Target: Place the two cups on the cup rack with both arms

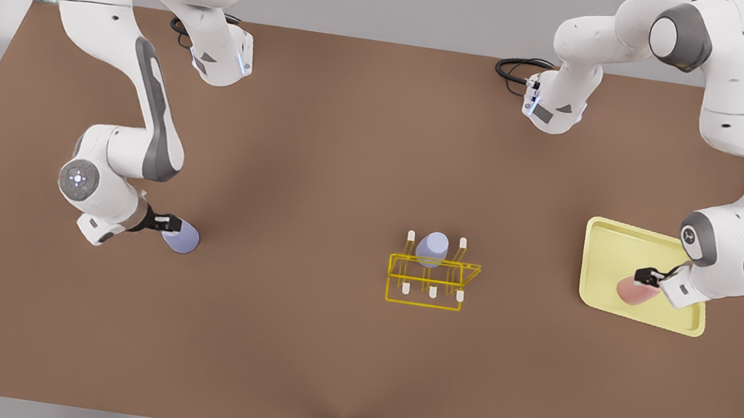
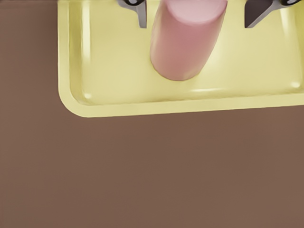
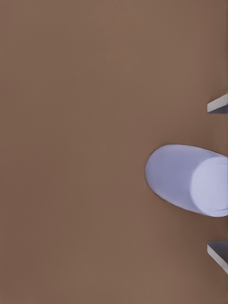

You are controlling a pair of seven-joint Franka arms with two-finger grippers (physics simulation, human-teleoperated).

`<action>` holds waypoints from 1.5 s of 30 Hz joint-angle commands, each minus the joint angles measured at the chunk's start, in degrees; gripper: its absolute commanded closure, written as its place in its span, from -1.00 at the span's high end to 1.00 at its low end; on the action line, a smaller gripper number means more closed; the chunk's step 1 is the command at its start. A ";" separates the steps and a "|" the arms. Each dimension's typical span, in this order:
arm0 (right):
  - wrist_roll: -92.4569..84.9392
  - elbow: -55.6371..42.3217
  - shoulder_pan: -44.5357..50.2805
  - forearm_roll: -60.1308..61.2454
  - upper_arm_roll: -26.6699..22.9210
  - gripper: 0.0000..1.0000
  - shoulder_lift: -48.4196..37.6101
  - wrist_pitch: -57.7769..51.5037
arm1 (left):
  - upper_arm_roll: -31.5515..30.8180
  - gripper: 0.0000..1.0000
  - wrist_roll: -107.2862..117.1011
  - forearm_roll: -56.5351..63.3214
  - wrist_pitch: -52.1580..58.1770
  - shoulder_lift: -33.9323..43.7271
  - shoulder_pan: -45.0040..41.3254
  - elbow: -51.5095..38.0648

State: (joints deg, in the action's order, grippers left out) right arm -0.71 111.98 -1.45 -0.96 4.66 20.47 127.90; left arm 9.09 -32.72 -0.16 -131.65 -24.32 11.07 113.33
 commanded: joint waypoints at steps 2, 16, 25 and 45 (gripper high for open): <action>1.42 -0.01 0.49 0.17 0.00 1.00 1.50 1.83 | 0.05 1.00 -12.55 -0.02 -2.39 -0.73 0.27 0.14; 1.51 5.44 0.40 0.17 0.00 1.00 3.87 12.46 | 0.05 0.95 -9.56 -0.11 -5.46 -3.55 0.44 1.46; 1.42 8.87 0.40 0.09 0.00 1.00 3.96 13.34 | 0.05 0.77 -9.56 -0.19 -5.64 -3.63 0.44 1.46; 0.98 10.18 0.75 0.00 0.35 1.00 4.75 13.17 | 0.05 0.62 -8.86 -3.01 -6.34 -4.42 0.44 1.46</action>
State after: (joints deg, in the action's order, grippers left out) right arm 0.55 121.76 -1.27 -0.77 4.96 24.84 141.26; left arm 9.14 -41.39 -3.09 -138.12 -28.71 11.47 114.76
